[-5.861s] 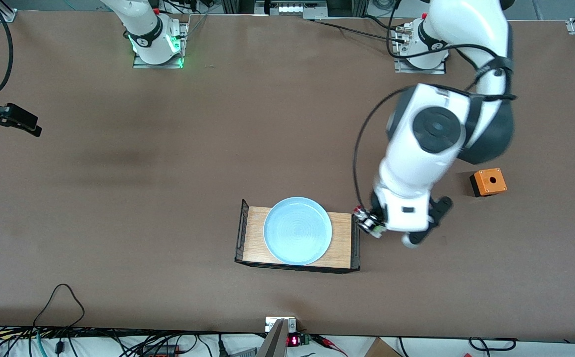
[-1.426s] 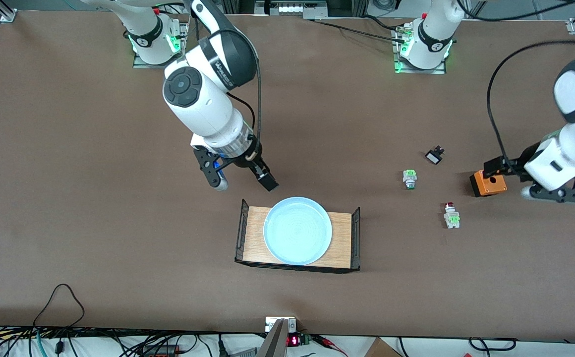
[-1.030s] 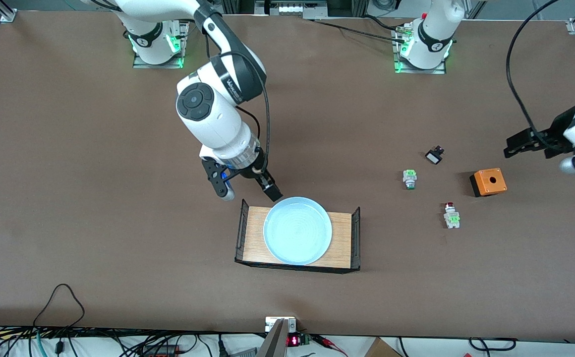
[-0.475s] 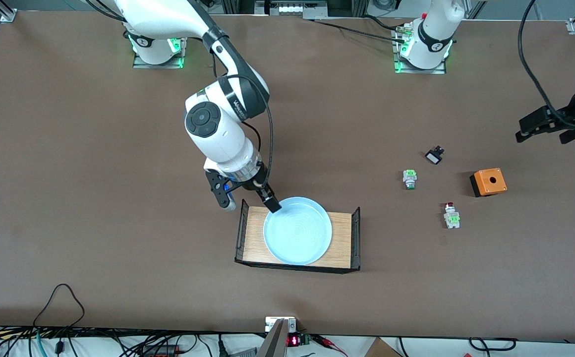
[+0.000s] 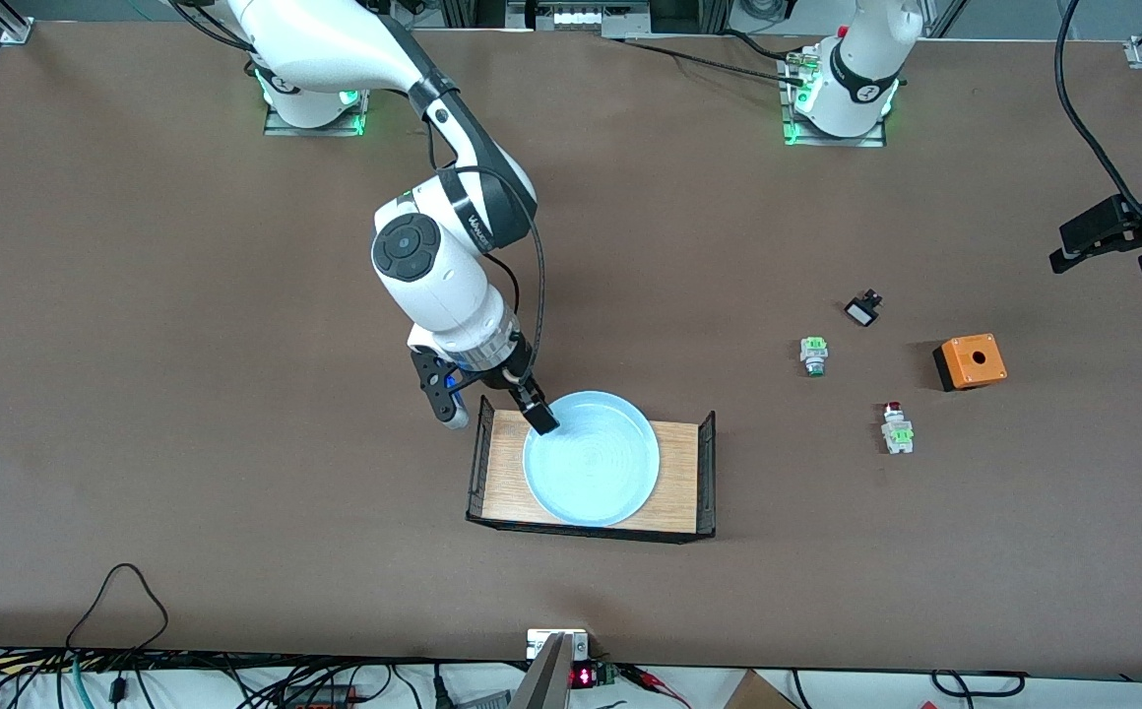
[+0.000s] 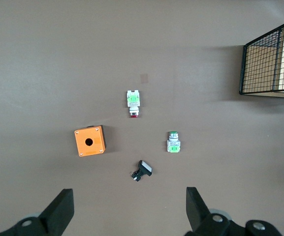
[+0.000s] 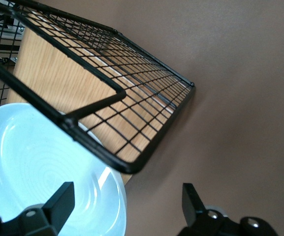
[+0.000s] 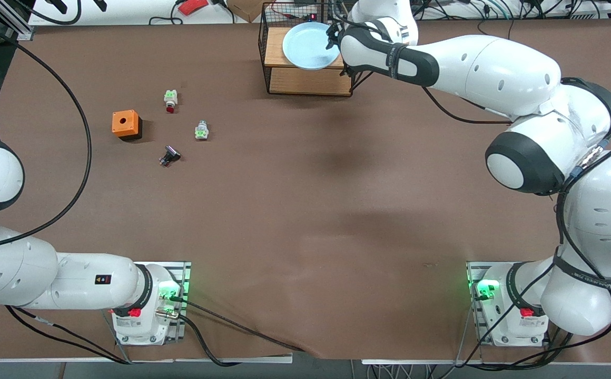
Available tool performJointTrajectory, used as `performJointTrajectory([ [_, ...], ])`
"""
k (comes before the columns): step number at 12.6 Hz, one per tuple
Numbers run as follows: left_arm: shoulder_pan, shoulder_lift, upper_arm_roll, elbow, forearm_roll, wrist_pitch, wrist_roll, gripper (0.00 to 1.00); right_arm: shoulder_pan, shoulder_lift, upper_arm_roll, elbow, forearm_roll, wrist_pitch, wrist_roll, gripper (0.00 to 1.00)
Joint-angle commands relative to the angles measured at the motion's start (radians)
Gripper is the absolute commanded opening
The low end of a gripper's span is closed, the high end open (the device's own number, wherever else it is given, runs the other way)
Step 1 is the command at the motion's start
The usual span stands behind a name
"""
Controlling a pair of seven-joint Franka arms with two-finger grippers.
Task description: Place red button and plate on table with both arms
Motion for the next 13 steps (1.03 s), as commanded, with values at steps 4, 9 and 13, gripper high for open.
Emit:
performJointTrajectory([
  [4, 0.083, -0.025, -0.093, 0.007, 0.028, -0.002, 0.021, 1.0, 0.007, 0.02, -0.002, 0.034, -0.011, 0.01, 0.019, 0.57],
  [9, 0.061, -0.059, -0.094, -0.001, 0.027, -0.008, 0.019, 1.0, 0.01, 0.021, -0.002, 0.034, -0.011, 0.011, 0.019, 0.54],
  [13, 0.031, -0.054, -0.075, -0.001, 0.037, 0.002, 0.019, 1.0, 0.013, 0.026, -0.002, 0.032, -0.011, 0.011, 0.021, 0.52],
])
